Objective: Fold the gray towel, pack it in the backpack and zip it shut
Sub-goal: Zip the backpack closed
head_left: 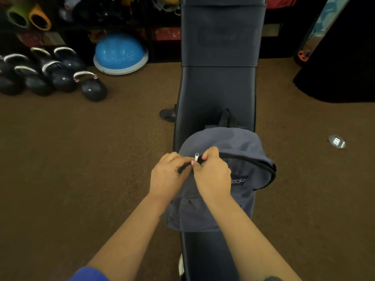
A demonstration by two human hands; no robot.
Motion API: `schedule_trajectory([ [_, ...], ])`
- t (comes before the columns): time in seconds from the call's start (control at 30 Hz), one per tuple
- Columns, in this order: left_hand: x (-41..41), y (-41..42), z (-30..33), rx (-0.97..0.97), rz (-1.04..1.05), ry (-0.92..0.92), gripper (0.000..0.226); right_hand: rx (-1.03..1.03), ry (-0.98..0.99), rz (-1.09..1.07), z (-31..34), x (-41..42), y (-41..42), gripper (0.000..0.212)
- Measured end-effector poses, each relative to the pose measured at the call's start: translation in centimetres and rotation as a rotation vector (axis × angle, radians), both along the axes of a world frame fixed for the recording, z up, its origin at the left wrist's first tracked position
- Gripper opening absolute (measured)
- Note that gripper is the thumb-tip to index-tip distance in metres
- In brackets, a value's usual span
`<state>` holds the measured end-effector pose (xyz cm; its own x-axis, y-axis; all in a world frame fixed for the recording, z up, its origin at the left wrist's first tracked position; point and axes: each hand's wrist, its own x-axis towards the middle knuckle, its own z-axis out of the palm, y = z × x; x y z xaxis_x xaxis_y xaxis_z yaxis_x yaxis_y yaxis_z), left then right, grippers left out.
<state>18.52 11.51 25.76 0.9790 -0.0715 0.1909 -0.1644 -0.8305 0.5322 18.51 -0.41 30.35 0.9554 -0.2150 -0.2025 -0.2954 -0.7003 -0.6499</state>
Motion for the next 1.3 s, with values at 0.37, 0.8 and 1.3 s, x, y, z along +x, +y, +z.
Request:
schedule_trajectory([
  [0.37, 0.3, 0.1, 0.0, -0.067, -0.009, 0.033, 0.017, -0.004, 0.034, -0.04, -0.7, 0.9, 0.2, 0.022],
  [0.8, -0.1, -0.2, -0.2, -0.247, -0.028, 0.052, 0.023, 0.299, 0.195, -0.174, -0.8, 1.5, -0.4, 0.023],
  [1.3, -1.3, -1.4, 0.2, -0.25, 0.047, 0.065, 0.024, 0.156, 0.091, -0.066, -0.8, 0.9, -1.3, 0.022],
])
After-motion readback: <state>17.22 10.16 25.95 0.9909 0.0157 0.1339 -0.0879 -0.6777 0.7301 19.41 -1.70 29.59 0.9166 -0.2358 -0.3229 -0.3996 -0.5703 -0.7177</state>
